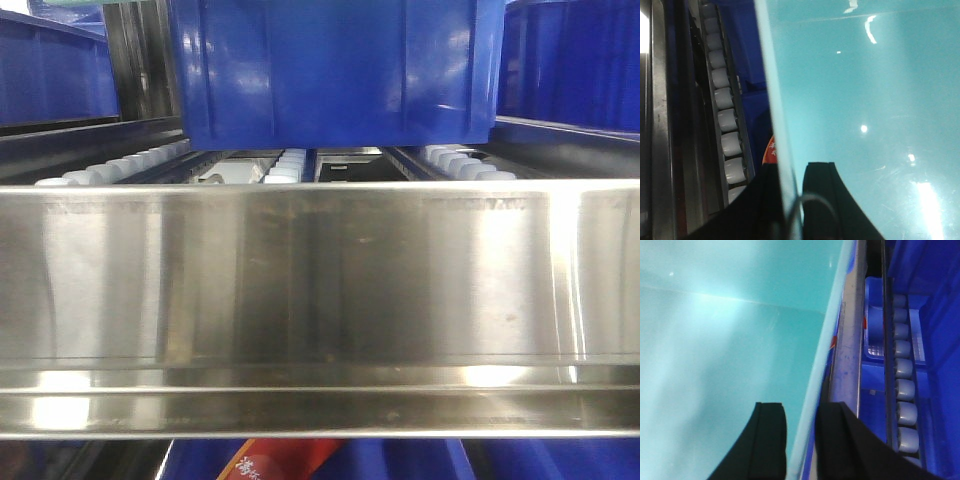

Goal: Fetch blue bin and place on conveyor start
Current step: 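Lift the bin with both grippers and pull it off the shelf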

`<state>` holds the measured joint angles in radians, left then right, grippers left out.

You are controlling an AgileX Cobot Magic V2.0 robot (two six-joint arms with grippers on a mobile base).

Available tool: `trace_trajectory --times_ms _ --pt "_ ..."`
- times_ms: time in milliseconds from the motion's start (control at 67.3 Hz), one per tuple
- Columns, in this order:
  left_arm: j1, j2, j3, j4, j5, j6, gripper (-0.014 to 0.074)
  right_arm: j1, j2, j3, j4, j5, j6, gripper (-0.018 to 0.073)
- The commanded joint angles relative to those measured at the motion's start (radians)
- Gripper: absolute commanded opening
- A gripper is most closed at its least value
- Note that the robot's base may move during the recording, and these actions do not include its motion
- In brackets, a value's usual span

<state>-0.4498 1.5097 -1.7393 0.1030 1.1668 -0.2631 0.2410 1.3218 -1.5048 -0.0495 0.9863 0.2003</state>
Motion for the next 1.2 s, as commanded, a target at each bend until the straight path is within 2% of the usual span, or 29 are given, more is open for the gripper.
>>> trace_trajectory --times_ms 0,342,1188 --pt "-0.016 -0.019 -0.010 -0.035 -0.017 0.010 -0.0111 -0.001 -0.007 -0.011 -0.017 -0.066 0.019 -0.0153" --pt "-0.016 -0.019 -0.010 -0.034 -0.064 0.010 -0.0111 -0.001 -0.007 -0.011 -0.017 -0.076 0.019 -0.0153" --pt "-0.016 -0.019 -0.010 -0.028 -0.567 0.010 -0.0111 -0.001 -0.007 -0.011 -0.017 -0.077 0.019 -0.0153"
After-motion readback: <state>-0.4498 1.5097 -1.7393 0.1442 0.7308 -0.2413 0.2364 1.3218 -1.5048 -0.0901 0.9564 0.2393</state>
